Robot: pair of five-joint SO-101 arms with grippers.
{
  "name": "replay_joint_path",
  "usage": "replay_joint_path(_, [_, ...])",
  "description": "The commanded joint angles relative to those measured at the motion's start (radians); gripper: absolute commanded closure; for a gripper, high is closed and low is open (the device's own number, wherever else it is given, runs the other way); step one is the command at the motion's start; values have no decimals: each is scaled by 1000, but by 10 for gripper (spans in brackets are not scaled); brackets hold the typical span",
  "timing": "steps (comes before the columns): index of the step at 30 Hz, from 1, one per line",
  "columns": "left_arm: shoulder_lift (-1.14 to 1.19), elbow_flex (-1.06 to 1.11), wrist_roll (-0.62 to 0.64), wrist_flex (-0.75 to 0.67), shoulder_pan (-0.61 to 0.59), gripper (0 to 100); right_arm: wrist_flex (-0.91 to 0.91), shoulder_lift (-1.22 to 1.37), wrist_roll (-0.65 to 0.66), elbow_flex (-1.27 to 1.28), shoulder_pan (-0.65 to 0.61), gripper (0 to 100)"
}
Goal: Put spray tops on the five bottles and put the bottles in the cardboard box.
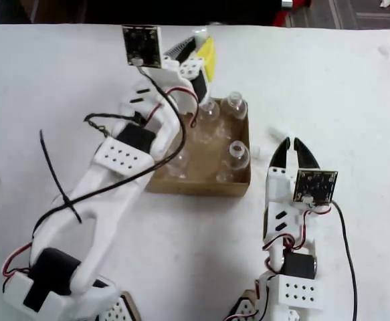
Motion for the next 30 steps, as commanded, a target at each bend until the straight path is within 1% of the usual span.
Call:
replay_joint_path(1, [5,-8,11,-26,12,977,-24,5,17,11,-8,959])
replay_joint_path(3, [1,18,8,-37,15,977,-24,5,17,11,-8,959])
replay_joint_path(5, [-1,68,3,-91,28,977,-24,5,17,11,-8,959])
replay_joint_path(7, [-1,130,-2,-186,33,977,-24,5,17,11,-8,959])
replay_joint_path(9, [4,195,-52,-313,33,978,-24,5,17,11,-8,959])
replay_joint_path(11, [4,259,-95,-410,45,978,-24,5,17,11,-8,959])
replay_joint_path(14, [-1,328,-127,-476,64,978,-24,5,17,11,-8,959])
replay_joint_path(24, [7,367,-133,-493,58,978,-24,5,17,11,-8,959])
replay_joint_path(28, [7,388,-222,-493,58,978,-24,5,17,11,-8,959])
replay_joint_path(30, [7,396,-233,-494,58,978,-24,5,17,11,-8,959])
